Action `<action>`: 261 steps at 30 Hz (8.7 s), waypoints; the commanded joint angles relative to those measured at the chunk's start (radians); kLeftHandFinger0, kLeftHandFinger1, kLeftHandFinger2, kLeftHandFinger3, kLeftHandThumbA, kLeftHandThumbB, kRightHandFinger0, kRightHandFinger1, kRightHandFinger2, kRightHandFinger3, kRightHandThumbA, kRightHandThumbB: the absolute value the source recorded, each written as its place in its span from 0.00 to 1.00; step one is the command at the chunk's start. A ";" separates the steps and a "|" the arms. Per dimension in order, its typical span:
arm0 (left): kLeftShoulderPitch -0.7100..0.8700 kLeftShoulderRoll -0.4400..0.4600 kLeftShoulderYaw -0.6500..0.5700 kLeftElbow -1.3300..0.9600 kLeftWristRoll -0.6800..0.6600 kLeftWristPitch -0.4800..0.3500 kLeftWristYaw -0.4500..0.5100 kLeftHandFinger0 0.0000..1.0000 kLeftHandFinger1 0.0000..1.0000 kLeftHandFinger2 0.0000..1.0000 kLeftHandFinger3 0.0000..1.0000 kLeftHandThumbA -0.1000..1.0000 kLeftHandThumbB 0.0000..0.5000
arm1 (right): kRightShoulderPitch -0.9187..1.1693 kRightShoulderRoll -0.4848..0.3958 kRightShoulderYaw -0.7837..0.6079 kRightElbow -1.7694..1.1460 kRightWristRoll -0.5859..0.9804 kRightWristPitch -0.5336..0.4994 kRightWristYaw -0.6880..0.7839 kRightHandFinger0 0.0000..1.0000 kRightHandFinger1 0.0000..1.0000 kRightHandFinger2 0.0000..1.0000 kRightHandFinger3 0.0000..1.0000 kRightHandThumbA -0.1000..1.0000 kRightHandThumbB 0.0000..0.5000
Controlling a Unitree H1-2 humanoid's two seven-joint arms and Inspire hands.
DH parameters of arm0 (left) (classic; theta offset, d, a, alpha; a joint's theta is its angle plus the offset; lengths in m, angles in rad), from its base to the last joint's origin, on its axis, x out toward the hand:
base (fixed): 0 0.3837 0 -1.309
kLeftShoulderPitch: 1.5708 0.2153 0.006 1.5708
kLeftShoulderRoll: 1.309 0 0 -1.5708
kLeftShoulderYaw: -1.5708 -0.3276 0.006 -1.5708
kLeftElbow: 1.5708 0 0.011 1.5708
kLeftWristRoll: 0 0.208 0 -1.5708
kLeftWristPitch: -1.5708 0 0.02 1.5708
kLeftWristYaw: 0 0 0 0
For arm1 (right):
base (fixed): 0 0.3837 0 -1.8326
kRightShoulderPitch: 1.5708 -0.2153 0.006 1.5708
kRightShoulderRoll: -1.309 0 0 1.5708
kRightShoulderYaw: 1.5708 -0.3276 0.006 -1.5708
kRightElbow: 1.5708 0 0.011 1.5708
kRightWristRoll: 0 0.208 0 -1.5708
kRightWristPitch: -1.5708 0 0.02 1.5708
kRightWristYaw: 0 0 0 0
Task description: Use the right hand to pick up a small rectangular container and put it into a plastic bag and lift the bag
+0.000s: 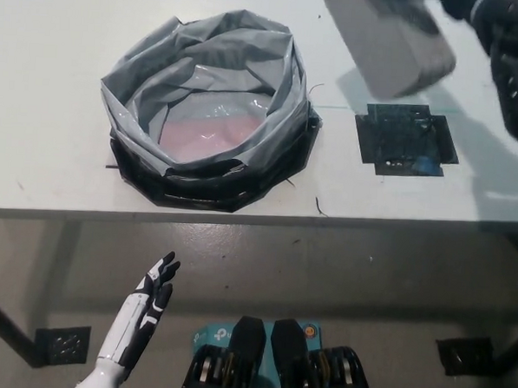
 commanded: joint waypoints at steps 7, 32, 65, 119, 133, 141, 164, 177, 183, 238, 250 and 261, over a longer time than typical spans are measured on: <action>0.010 0.007 0.004 -0.032 -0.005 -0.020 0.008 1.00 1.00 1.00 1.00 1.00 0.66 | -0.123 0.045 -0.159 -0.207 0.243 0.240 0.010 0.00 0.40 0.88 1.00 0.00 0.27; 0.046 0.010 -0.026 -0.039 0.019 -0.040 0.004 1.00 1.00 1.00 1.00 1.00 0.60 | -0.233 0.359 0.135 0.211 0.090 -0.097 -0.177 0.03 0.50 0.86 0.83 0.00 0.38; 0.005 0.030 -0.055 -0.045 0.027 -0.041 -0.013 1.00 1.00 1.00 1.00 1.00 0.68 | -0.207 0.368 0.472 0.377 -0.165 -0.276 -0.381 1.00 1.00 1.00 1.00 0.84 0.89; -0.013 0.042 -0.066 -0.070 0.035 -0.008 -0.026 1.00 1.00 1.00 1.00 0.89 0.52 | -0.131 0.259 0.423 0.387 -0.196 -0.103 -0.460 1.00 1.00 1.00 1.00 1.00 0.95; -0.015 0.038 -0.068 -0.071 0.028 0.004 -0.031 1.00 1.00 1.00 1.00 0.80 0.47 | -0.122 0.262 0.444 0.394 -0.243 -0.077 -0.461 1.00 1.00 1.00 1.00 1.00 0.93; -0.030 0.040 -0.067 -0.049 0.041 -0.023 -0.023 1.00 1.00 1.00 1.00 0.82 0.44 | -0.091 0.243 0.456 0.415 -0.231 -0.064 -0.463 1.00 1.00 1.00 1.00 1.00 0.90; -0.045 0.042 -0.067 -0.068 0.035 0.012 -0.038 1.00 1.00 1.00 1.00 0.80 0.45 | -0.077 0.257 0.395 0.435 -0.188 0.047 -0.369 0.53 0.95 1.00 1.00 0.92 0.78; -0.056 0.042 -0.070 -0.066 0.048 0.011 -0.036 1.00 1.00 1.00 1.00 0.83 0.49 | -0.102 0.257 0.236 0.415 -0.083 -0.003 -0.479 0.98 1.00 1.00 1.00 0.48 0.33; -0.061 0.042 -0.070 -0.059 0.046 0.000 -0.035 1.00 1.00 1.00 1.00 0.82 0.48 | -0.106 0.256 0.239 0.415 -0.092 -0.002 -0.494 0.41 0.54 0.71 0.86 0.50 0.32; -0.099 0.041 -0.069 -0.033 0.079 -0.022 -0.018 1.00 1.00 1.00 1.00 0.80 0.53 | -0.426 0.289 -0.661 0.308 0.665 0.169 -0.325 0.00 0.06 0.54 0.49 0.51 0.22; -0.099 0.041 -0.072 -0.032 0.087 -0.029 -0.019 1.00 1.00 1.00 1.00 0.77 0.49 | -0.464 0.288 -0.601 0.198 0.701 0.221 -0.326 0.00 0.20 0.62 0.63 0.56 0.16; -0.104 0.040 -0.071 -0.040 0.086 -0.016 -0.021 1.00 1.00 1.00 1.00 0.71 0.47 | -0.290 0.299 -0.561 0.289 0.681 0.143 -0.339 0.00 0.14 0.56 0.64 0.56 0.16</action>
